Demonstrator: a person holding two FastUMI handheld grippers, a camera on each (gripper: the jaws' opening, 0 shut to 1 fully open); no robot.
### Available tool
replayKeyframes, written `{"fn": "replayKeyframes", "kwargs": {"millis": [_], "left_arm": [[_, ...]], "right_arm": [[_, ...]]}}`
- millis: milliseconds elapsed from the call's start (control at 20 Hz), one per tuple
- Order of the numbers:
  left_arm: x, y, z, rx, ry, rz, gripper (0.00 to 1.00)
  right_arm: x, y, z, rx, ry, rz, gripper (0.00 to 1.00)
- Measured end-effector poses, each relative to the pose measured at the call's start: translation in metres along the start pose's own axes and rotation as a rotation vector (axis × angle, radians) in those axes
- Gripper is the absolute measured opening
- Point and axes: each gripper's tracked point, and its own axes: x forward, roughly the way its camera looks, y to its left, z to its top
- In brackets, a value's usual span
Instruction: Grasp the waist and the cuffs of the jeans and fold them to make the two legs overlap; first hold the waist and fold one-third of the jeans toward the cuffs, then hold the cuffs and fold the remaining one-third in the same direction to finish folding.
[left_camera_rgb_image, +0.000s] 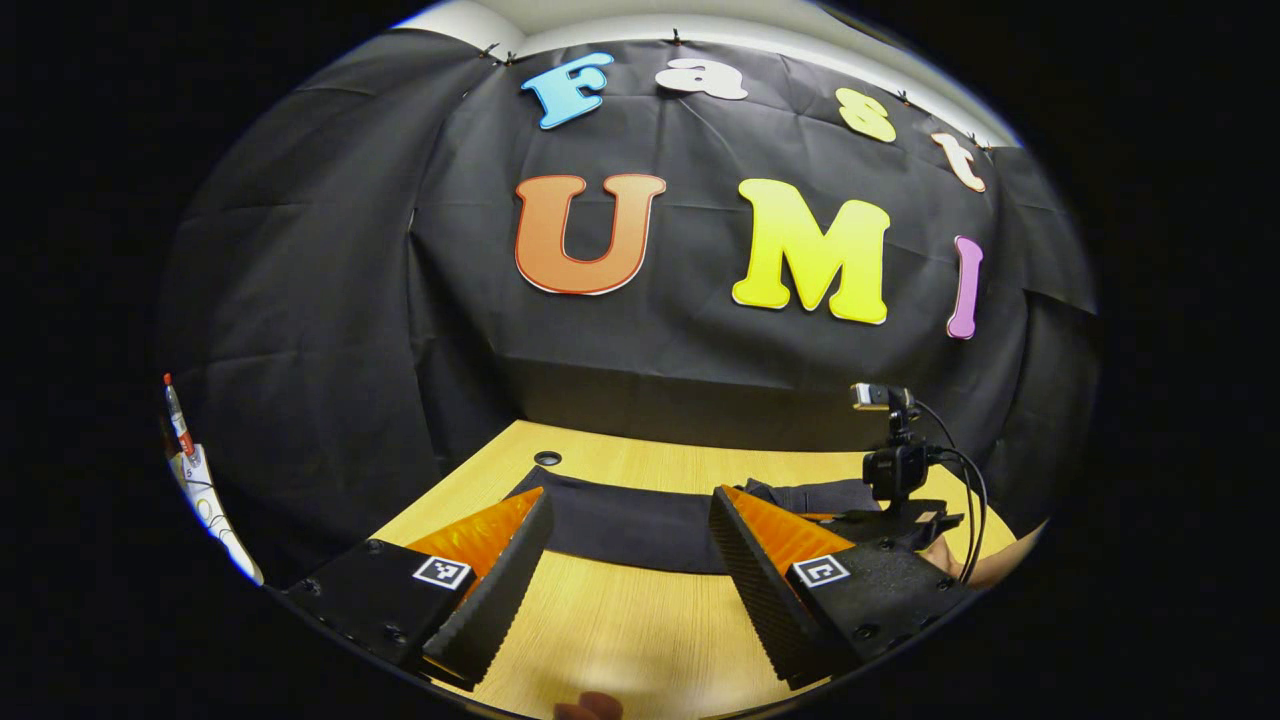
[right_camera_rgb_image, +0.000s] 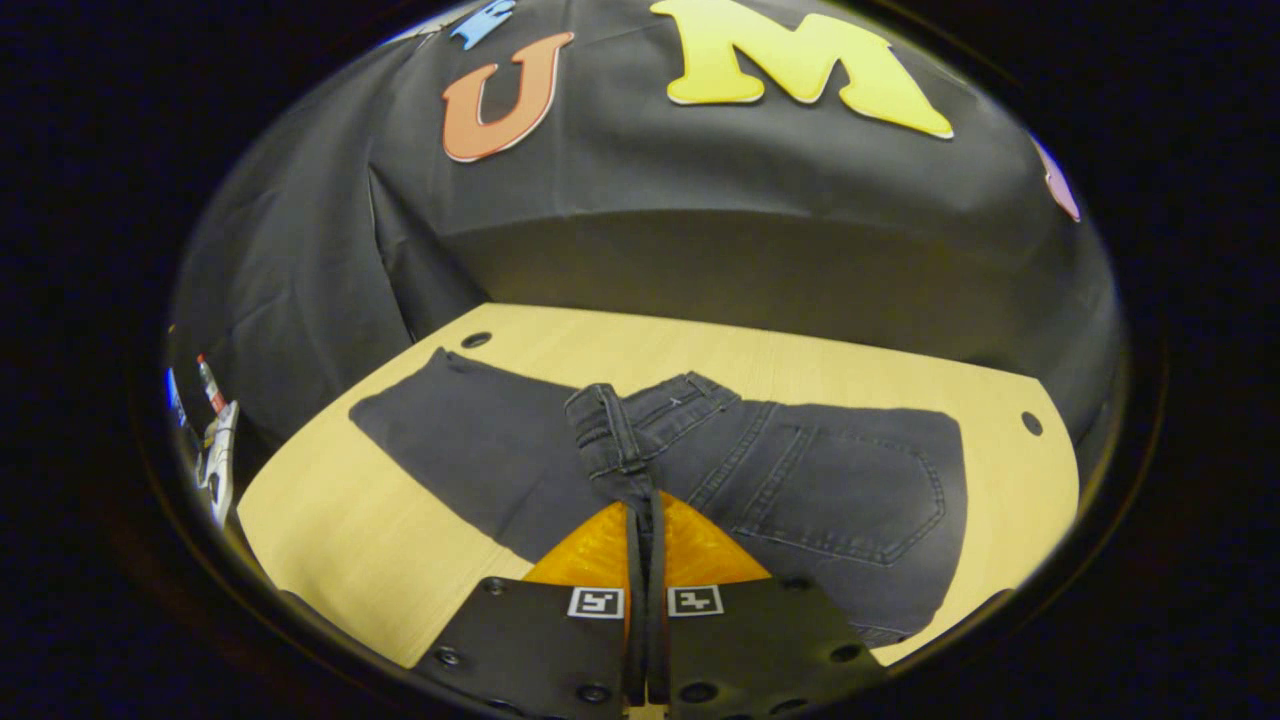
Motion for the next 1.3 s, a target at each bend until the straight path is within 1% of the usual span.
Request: {"fn": "replayKeyframes", "kwargs": {"millis": [100,150,200,250,300,350,450,600,700,950,1050,1100,1150,1200,1300], "left_arm": [[0.001,0.004,0.003,0.014,-0.007,0.013,1.0],[0.001,0.003,0.004,0.017,-0.012,0.013,1.0],[0.002,0.004,0.006,0.02,-0.017,0.015,1.0],[0.002,0.005,0.007,0.023,-0.02,0.018,1.0],[0.002,0.008,0.008,0.027,-0.023,0.025,1.0],[0.001,0.012,0.009,0.025,-0.025,0.032,1.0],[0.003,0.016,0.009,0.016,-0.025,0.039,1.0],[0.008,0.022,0.01,0.001,-0.029,0.048,1.0],[0.02,0.028,0.005,-0.016,-0.018,0.046,1.0],[0.046,0.04,-0.018,-0.061,0.038,0.046,1.0],[0.056,0.046,-0.031,-0.109,0.076,0.045,1.0],[0.059,0.049,-0.039,-0.149,0.103,0.049,0.99],[0.066,0.054,-0.048,-0.193,0.127,0.062,0.99],[0.071,0.058,-0.054,-0.211,0.141,0.072,0.99],[0.082,0.063,-0.075,-0.287,0.211,0.077,0.99]], "right_arm": [[0.008,0.002,-0.013,-0.03,0.03,0.004,0.0],[0.013,0.004,-0.02,-0.031,0.049,0.021,0.05],[0.015,0.008,-0.027,-0.019,0.07,0.054,0.13],[0.009,0.022,-0.027,0.01,0.077,0.105,0.41],[0.01,0.032,-0.024,0.001,0.064,0.124,0.7],[0.01,0.035,-0.025,-0.07,0.056,0.104,0.99],[0.005,0.042,-0.027,-0.109,0.053,0.122,0.99],[-0.007,0.04,-0.006,-0.1,-0.009,0.114,0.99],[-0.026,0.026,0.024,-0.098,-0.085,0.087,0.99],[-0.07,-0.004,0.07,-0.072,-0.214,0.03,0.99],[-0.09,-0.018,0.089,-0.062,-0.27,0.002,0.99],[-0.102,-0.024,0.1,-0.057,-0.302,-0.015,0.99],[-0.115,-0.032,0.108,-0.05,-0.331,-0.032,0.99],[-0.125,-0.038,0.115,-0.044,-0.351,-0.045,0.98],[-0.148,-0.053,0.128,-0.023,-0.398,-0.08,0.99]]}}
